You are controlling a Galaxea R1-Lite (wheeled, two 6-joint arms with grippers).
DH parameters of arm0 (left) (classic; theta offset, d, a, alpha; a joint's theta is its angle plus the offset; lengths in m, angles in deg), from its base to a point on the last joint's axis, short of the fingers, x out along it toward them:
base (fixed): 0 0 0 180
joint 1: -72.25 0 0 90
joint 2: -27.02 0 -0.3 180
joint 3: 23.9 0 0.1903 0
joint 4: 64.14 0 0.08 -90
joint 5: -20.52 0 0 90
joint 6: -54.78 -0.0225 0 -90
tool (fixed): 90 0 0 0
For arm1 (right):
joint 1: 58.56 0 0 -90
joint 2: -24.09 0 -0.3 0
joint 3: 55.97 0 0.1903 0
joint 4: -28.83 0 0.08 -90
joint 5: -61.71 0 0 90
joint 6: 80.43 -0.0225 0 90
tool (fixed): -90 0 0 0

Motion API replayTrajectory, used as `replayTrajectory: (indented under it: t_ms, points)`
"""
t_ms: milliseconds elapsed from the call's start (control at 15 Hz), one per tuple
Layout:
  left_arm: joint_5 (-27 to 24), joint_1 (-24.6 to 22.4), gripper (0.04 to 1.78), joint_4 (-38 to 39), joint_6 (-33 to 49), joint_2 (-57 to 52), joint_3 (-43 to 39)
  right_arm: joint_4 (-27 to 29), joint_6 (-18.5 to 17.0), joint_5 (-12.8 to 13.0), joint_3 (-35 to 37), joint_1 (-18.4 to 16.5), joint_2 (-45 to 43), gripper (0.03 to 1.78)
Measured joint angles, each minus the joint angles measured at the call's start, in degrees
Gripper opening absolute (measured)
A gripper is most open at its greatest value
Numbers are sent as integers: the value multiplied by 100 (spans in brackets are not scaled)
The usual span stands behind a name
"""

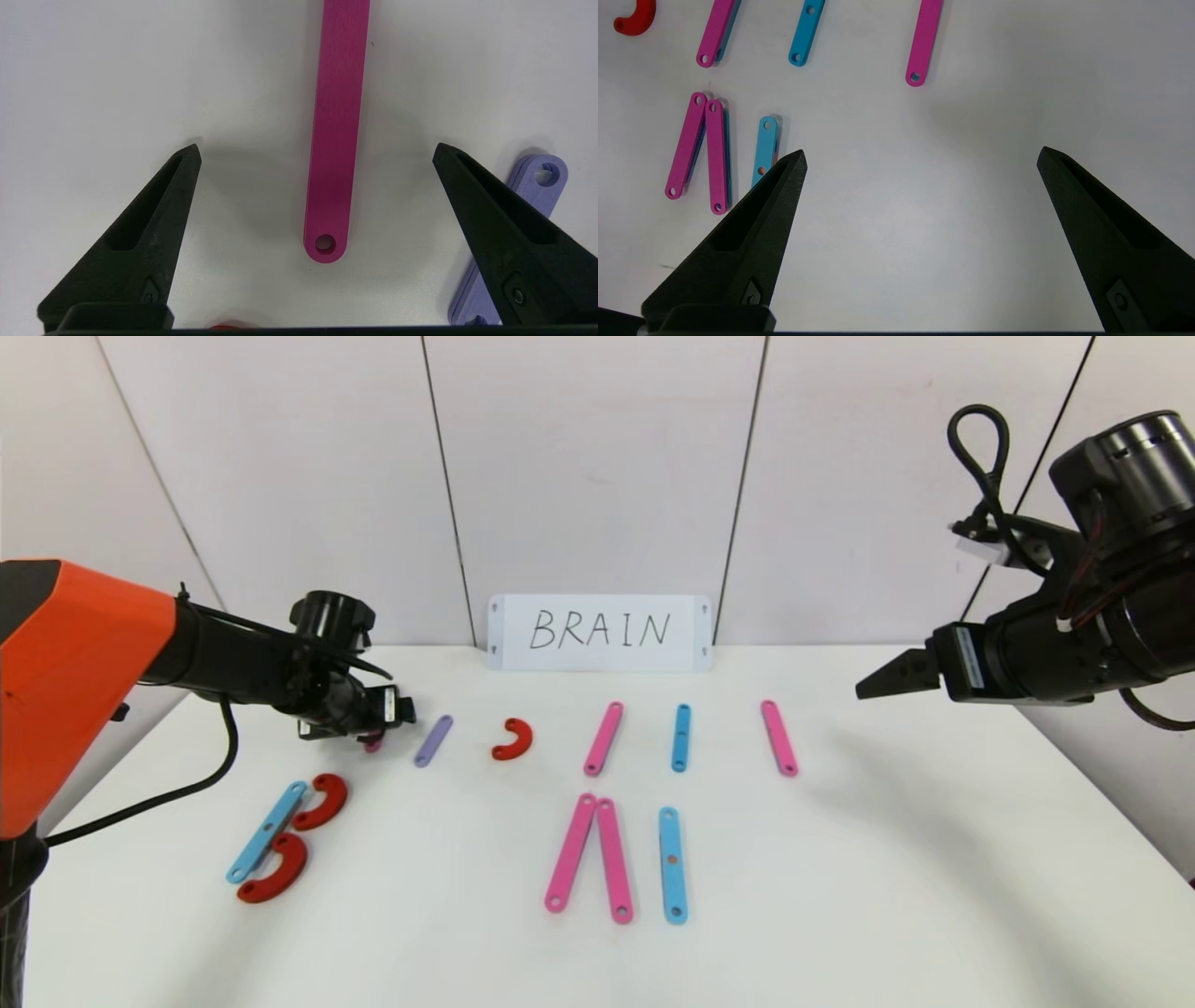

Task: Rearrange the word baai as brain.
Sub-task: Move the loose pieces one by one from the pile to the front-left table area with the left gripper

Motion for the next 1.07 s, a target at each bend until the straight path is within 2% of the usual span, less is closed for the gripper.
replayTrajectory:
  t_ms: [467, 600, 800, 1067]
  points:
    - [9, 0, 173, -11, -7, 34, 16, 0, 0, 5, 0, 0, -2, 173]
    - [6, 2, 165, -11, -10, 41, 18, 0, 0, 5, 0, 2, -2, 173]
    - [11, 2, 133, -9, -10, 45, 27, 0, -2, 6, 0, 0, -9, 173]
    - [6, 2, 61, -9, -10, 45, 29, 0, -2, 6, 0, 2, -13, 173]
